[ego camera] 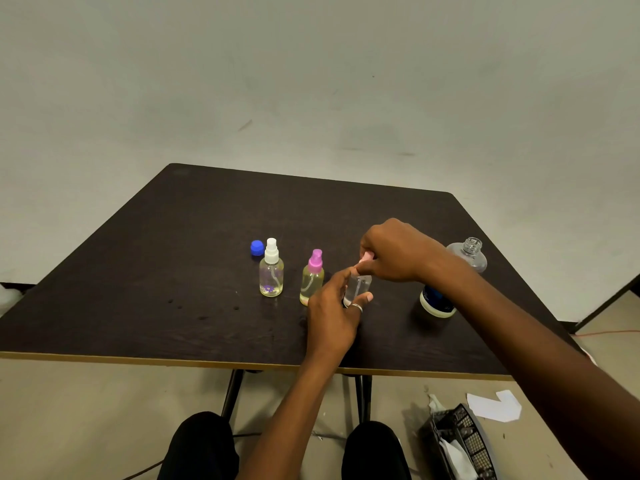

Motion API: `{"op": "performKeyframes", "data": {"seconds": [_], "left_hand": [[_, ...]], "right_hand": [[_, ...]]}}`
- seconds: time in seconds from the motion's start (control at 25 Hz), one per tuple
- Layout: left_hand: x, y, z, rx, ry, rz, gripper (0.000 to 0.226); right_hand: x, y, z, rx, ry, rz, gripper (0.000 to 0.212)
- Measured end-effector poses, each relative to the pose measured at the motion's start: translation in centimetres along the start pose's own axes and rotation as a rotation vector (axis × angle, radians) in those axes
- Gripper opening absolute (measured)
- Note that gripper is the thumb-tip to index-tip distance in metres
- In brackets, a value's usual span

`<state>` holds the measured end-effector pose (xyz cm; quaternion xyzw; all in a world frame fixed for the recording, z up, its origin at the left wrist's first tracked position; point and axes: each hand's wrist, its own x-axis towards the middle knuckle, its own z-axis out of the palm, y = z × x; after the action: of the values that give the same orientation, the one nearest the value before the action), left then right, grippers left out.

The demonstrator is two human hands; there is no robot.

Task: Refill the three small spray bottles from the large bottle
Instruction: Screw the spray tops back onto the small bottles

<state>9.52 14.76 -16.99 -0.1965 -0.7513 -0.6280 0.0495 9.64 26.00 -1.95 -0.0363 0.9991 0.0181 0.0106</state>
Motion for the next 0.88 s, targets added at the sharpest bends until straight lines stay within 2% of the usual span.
{"op": "performKeyframes", "data": {"seconds": [0.16,0.44,0.52,0.64,0.76,0.88], "left_hand": [[0.1,-0.1,0.0,-0.017,0.004,0.011,0.039],[0.1,0.0,0.0,-0.035,-0.004,0.02,0.031],[0.1,0.0,-0.1,-0.031,0.001,0.016,0.033],[0.1,-0.1,0.0,-0.025,0.01,0.003,0.04],[0.1,-0.2,0.1,-0.044,0.011,0.011,0.047],[0.1,-0.3,0.1,-0.044,0.01,0.009,0.048]], "right_hand": [[-0.3,-0.2,0.4,-0.105,0.078,0.074,0.053],[-0.6,-0.3,0.8,-0.126,0.153,0.115,0.067],[-0.7,0.2,0.3,-0.082,0.154,0.06,0.062],[-1.0,0.4,-1.2,0.051,0.04,-0.101,0.034],[-1.0,0.3,-1.7,0.091,-0.025,-0.173,0.026],[-0.9,0.1,-1.4,0.084,-0.02,-0.152,0.022]]}}
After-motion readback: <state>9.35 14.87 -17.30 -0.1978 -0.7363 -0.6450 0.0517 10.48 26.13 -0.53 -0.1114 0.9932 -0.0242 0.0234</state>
